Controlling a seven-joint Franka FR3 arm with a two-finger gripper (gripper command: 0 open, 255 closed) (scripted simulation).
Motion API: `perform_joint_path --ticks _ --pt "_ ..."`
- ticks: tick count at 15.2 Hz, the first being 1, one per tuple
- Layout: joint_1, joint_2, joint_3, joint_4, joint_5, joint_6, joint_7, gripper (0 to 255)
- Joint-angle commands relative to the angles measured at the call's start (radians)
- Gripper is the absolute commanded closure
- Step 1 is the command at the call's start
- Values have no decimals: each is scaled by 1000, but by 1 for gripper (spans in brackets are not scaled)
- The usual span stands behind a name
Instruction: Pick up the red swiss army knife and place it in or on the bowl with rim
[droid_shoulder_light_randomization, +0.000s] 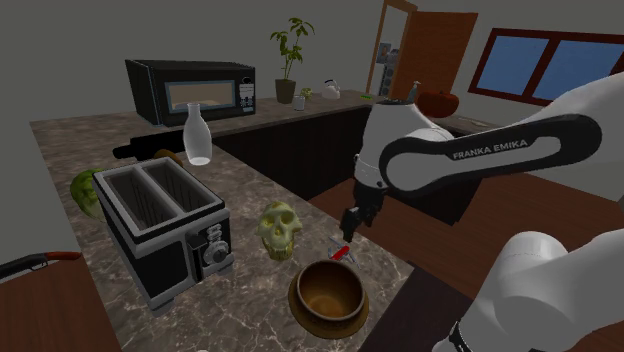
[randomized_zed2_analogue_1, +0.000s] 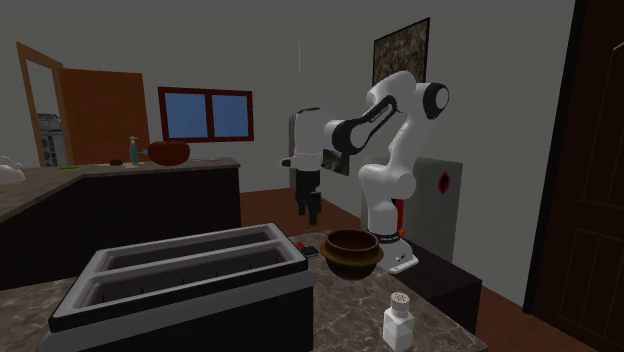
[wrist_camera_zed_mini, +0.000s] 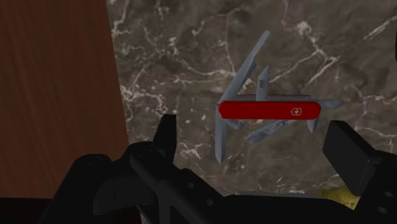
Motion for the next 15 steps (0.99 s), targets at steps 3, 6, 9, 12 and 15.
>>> perform_joint_path --ticks 3,6,9,12,15 --pt "11 79 29 -67 22 127 39 0" --pt "11 114 33 -89 23 183 40 0" --pt "10 152 37 -108 25 240 40 0" --pt "9 174 39 -117 25 271 41 0" --pt "9 174 39 -117 25 271 41 0"
